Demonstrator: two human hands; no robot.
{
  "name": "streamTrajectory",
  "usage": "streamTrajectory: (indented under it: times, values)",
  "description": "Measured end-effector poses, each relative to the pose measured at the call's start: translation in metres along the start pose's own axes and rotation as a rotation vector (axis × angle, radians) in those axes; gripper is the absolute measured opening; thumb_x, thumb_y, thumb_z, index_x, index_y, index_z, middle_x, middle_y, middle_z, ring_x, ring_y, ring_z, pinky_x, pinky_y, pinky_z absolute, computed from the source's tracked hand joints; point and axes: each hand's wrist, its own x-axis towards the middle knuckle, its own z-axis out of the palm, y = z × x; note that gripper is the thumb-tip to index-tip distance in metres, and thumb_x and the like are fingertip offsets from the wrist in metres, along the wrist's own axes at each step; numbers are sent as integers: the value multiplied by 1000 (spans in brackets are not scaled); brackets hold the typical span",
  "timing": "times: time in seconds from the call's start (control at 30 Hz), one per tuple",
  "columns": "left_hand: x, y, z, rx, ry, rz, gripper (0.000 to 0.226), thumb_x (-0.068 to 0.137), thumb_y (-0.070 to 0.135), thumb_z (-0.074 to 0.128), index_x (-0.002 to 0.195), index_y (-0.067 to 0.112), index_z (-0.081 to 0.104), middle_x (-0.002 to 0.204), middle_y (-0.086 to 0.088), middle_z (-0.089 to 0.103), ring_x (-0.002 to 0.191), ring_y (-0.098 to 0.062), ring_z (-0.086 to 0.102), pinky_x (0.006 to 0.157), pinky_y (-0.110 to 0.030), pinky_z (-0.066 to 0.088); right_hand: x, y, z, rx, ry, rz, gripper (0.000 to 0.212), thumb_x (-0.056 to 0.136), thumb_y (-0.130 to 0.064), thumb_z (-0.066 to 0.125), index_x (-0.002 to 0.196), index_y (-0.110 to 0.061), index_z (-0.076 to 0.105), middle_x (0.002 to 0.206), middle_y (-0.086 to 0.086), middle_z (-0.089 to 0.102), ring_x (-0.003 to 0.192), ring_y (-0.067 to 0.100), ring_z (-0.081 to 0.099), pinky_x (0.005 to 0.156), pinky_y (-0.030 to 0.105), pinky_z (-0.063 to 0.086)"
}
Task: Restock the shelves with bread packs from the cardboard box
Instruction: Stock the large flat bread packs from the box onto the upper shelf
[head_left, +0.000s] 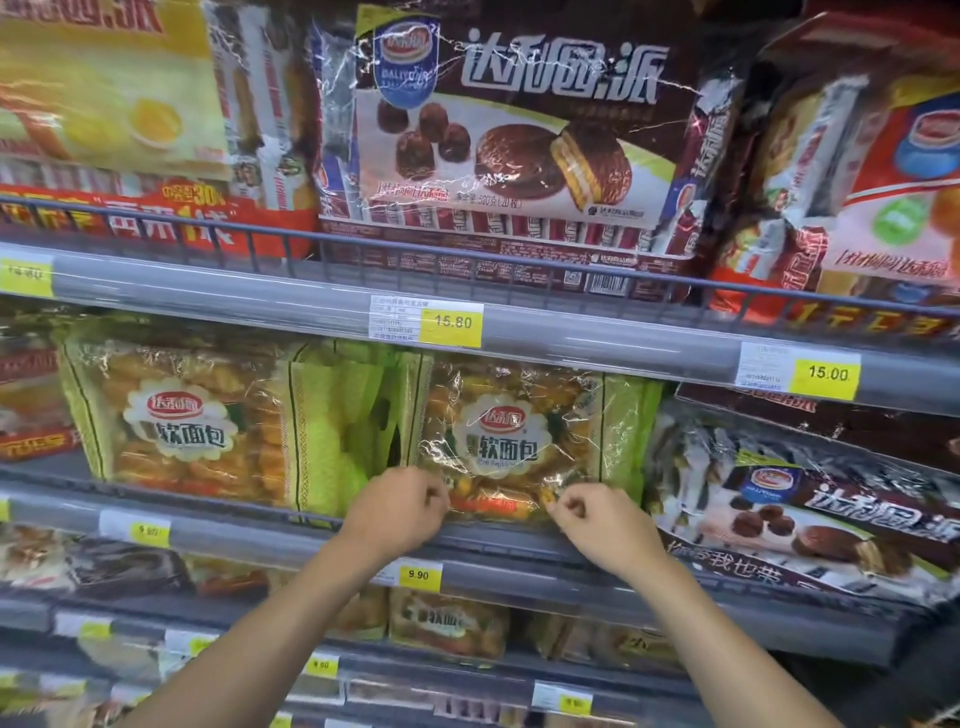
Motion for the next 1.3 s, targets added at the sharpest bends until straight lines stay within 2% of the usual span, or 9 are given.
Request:
streamTrajectory:
  times: [0.07, 0.17, 0.27, 0.37, 0.5, 0.67, 0.8, 0.97, 1.3]
  values:
    - [6, 1, 0, 18, -105, -28, 24, 94, 22, 54, 91, 29, 77, 72, 24, 62, 47, 0, 53, 46, -20, 40, 6, 2, -2, 10, -25, 7, 43, 98, -51, 54, 76, -16, 68, 73, 4, 72, 49, 10, 53, 55, 27, 50]
    - [15, -1, 2, 18, -85, -56, 22, 93, 26, 54, 95, 32, 75, 75, 21, 63, 57, -4, 58, 58, -23, 46, 10, 4, -1, 40, -53, 16, 37, 98, -48, 55, 75, -24, 70, 74, -4, 71, 52, 3, 53, 55, 25, 45]
    - [23, -4, 12, 14, -121, -74, 27, 92, 26, 51, 106, 35, 72, 92, 14, 71, 79, -15, 65, 74, -28, 52, 16, 8, 2, 57, -53, 27, 19, 97, -48, 56, 89, -37, 69, 90, -17, 68, 77, 5, 63, 67, 27, 50]
    - [34, -10, 21, 10, -162, -75, 36, 90, 26, 48, 119, 34, 68, 118, 5, 73, 107, -22, 67, 93, -36, 55, 23, 8, 4, 28, -80, 30, 19, 97, -46, 53, 106, -36, 67, 93, -10, 71, 82, 12, 65, 74, 29, 54]
    - [47, -12, 25, 22, -212, -86, 41, 92, 23, 50, 132, 28, 59, 131, -4, 67, 122, -25, 61, 104, -38, 49, 32, 10, 6, 46, -103, 29, 21, 98, -42, 53, 113, -34, 66, 109, -7, 70, 96, 17, 64, 82, 29, 49]
    - [58, -16, 24, -14, -217, -92, 43, 89, 25, 52, 132, 25, 56, 135, -7, 62, 123, -28, 58, 104, -37, 47, 46, 13, 13, 134, -85, 9, 20, 95, -32, 61, 113, -28, 68, 116, -8, 68, 106, 15, 63, 92, 30, 51]
    - [57, -19, 23, -53, -216, -94, 49, 79, 38, 46, 126, 31, 57, 131, -4, 63, 119, -28, 60, 101, -38, 49, 50, 15, 17, 141, -59, -4, 19, 92, -30, 64, 110, -27, 69, 112, -9, 70, 103, 14, 64, 90, 28, 51]
    - [55, -19, 19, -57, -208, -64, 32, 95, 27, 57, 127, 28, 60, 134, -4, 62, 121, -26, 59, 102, -33, 47, 46, 15, 16, 115, -84, -5, 23, 93, -36, 63, 114, -29, 67, 116, -11, 69, 105, 13, 64, 91, 28, 50]
    - [37, -24, 9, -98, -207, 22, 35, 99, 21, 53, 133, 22, 61, 134, -2, 64, 123, -22, 59, 104, -28, 45, 20, 0, 12, 87, -62, 50, 30, 91, -45, 60, 116, -33, 71, 116, -15, 72, 109, 11, 66, 96, 36, 53]
